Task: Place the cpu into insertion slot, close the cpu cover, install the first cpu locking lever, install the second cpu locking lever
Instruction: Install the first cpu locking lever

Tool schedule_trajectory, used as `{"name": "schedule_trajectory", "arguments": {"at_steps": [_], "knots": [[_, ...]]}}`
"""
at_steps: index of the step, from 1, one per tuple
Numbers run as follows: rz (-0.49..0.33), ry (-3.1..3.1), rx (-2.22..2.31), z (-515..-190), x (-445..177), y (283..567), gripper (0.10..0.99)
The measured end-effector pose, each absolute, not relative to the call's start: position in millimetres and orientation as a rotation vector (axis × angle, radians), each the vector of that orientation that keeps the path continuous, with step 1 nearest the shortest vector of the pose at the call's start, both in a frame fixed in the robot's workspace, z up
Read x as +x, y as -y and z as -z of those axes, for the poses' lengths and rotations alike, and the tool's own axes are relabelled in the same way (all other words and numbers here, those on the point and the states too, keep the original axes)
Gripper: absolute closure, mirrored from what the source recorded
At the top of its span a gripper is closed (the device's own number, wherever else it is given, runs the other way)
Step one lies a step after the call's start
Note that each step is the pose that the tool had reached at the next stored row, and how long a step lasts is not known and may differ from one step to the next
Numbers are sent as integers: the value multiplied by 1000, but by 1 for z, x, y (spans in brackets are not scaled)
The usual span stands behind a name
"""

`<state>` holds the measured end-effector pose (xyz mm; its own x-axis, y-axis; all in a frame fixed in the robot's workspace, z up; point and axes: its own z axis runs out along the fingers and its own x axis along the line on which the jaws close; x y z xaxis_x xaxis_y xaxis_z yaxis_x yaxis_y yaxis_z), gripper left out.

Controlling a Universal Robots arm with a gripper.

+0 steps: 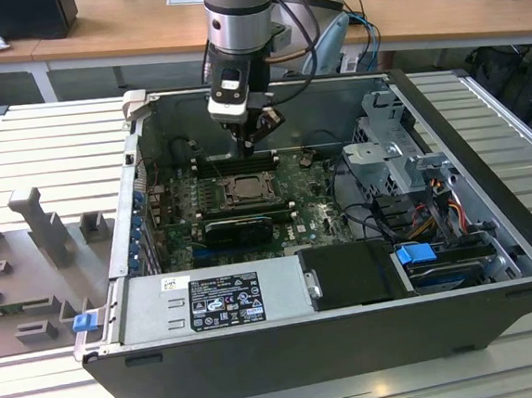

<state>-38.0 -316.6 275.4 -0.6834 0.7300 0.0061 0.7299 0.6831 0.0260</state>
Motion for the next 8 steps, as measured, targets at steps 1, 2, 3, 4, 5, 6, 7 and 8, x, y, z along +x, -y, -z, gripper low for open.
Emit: {"name": "schedule_trajectory", "arguments": {"at_steps": [1,2,3,4,5,6,7,8], "knots": [[-41,-2884,1234,-275,-38,317,980],[-41,-2887,1226,-275,-38,317,980],[-41,-2891,1216,-275,-38,317,980],[-41,-2894,1210,-275,-38,317,980],[-41,-2899,1199,-275,-38,317,980],[-41,-2903,1190,-275,-38,317,980],[-41,-2909,1176,-275,-38,317,980],[-41,-2912,1167,-275,-38,317,980]]}}
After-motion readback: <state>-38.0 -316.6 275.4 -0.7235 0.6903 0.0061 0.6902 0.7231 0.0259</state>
